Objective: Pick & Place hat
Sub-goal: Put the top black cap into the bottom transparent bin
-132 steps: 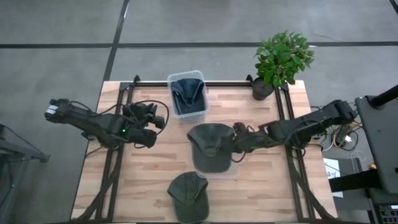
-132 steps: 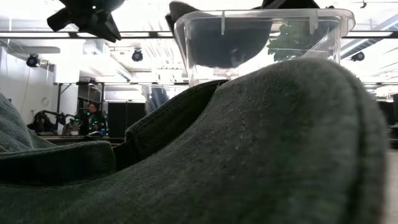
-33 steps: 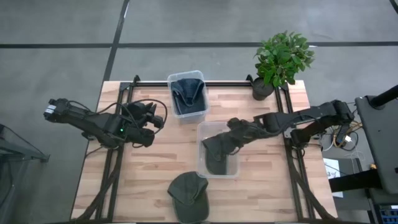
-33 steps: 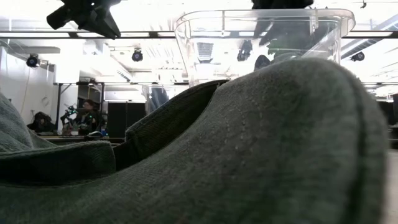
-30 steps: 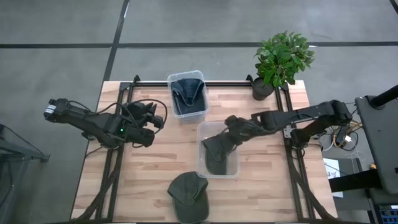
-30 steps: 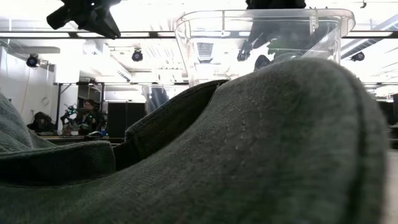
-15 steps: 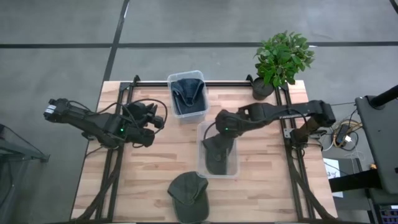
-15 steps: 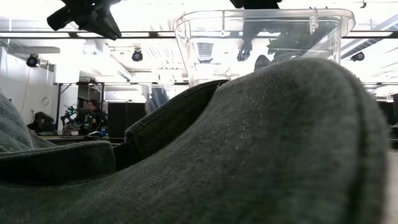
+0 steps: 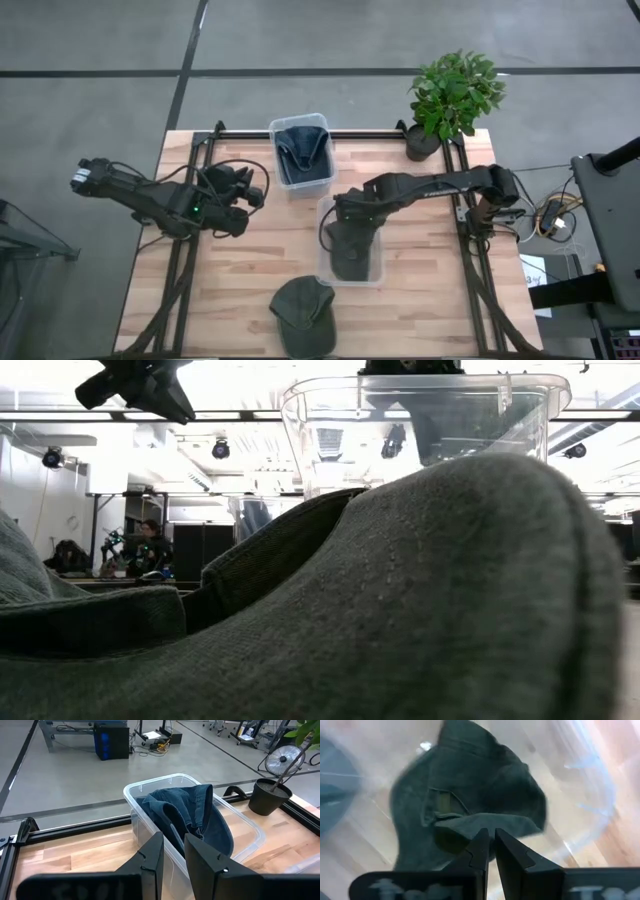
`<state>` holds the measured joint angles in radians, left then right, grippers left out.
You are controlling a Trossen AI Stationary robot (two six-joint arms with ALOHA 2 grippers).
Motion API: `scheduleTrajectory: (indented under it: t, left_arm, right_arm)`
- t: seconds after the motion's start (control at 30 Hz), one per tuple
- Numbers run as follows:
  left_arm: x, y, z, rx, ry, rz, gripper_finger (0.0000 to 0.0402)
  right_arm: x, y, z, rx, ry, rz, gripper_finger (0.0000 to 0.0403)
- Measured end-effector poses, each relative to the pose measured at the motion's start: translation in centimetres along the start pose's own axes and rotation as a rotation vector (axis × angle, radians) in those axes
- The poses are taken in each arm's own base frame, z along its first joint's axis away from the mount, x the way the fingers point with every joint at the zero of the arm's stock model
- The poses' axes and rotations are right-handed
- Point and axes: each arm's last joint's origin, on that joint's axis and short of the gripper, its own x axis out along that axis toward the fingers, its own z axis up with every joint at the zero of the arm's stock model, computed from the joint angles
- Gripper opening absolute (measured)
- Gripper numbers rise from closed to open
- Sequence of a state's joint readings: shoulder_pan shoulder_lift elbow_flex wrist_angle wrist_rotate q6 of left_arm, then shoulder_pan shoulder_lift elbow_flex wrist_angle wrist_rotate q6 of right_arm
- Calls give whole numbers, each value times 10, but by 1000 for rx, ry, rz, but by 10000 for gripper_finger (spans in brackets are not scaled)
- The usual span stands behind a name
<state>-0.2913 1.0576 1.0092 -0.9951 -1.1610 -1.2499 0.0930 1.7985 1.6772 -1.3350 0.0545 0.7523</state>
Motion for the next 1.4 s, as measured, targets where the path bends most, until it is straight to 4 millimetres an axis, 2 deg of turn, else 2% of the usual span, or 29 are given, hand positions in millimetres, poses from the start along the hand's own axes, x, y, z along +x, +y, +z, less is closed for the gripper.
scheduleTrajectory:
  t: [0.3, 0.93, 1.4]
  left_arm:
    - [0, 0, 0, 0, 0, 0, 71]
    - [0, 0, 0, -5, 0, 0, 71]
    - [0, 0, 0, -6, 0, 0, 71]
  right_arm:
    - [1, -1, -2, 1, 20, -15, 26]
    - [40, 3, -2, -64, 140, -70, 26]
    - [49, 5, -3, -68, 135, -47, 26]
